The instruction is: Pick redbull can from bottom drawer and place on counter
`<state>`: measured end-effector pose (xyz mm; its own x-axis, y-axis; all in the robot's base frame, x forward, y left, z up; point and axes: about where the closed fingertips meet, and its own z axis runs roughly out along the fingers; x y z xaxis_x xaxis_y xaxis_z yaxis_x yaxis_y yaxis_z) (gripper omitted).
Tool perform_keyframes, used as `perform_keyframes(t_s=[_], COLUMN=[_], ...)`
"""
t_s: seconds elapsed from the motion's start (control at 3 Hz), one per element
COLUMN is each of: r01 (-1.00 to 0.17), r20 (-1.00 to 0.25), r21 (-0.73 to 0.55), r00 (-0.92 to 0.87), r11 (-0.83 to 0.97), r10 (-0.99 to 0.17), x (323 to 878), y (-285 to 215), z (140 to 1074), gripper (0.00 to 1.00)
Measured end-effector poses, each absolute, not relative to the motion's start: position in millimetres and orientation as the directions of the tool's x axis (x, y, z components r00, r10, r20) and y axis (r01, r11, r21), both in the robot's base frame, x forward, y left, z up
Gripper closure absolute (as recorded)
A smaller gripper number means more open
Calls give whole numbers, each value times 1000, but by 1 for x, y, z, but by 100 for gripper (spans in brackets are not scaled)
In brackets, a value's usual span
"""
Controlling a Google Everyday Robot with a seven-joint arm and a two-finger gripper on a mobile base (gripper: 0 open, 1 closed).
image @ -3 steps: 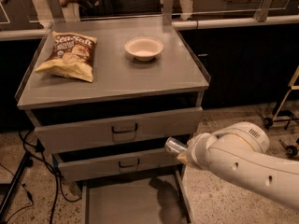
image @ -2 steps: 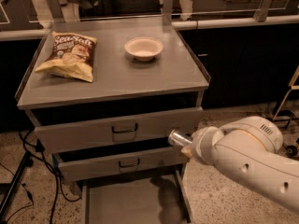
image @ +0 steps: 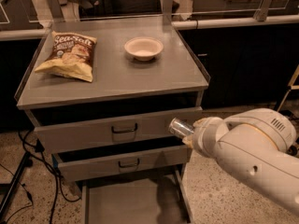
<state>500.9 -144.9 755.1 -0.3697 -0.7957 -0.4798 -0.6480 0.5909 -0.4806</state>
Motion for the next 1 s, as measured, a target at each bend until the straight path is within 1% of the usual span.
perform_keyframes(t_s=[0.33, 0.67, 1.0], r01=[-640, -605, -550], r20=[-502, -519, -527], r21=[-469, -508, -580], r00=[-374, -353, -309], r11=[608, 613, 601], r10=[-780, -779, -791], x=[505, 516, 529], y=[-147, -152, -156], z=[765, 802, 856], gripper=[100, 100, 100])
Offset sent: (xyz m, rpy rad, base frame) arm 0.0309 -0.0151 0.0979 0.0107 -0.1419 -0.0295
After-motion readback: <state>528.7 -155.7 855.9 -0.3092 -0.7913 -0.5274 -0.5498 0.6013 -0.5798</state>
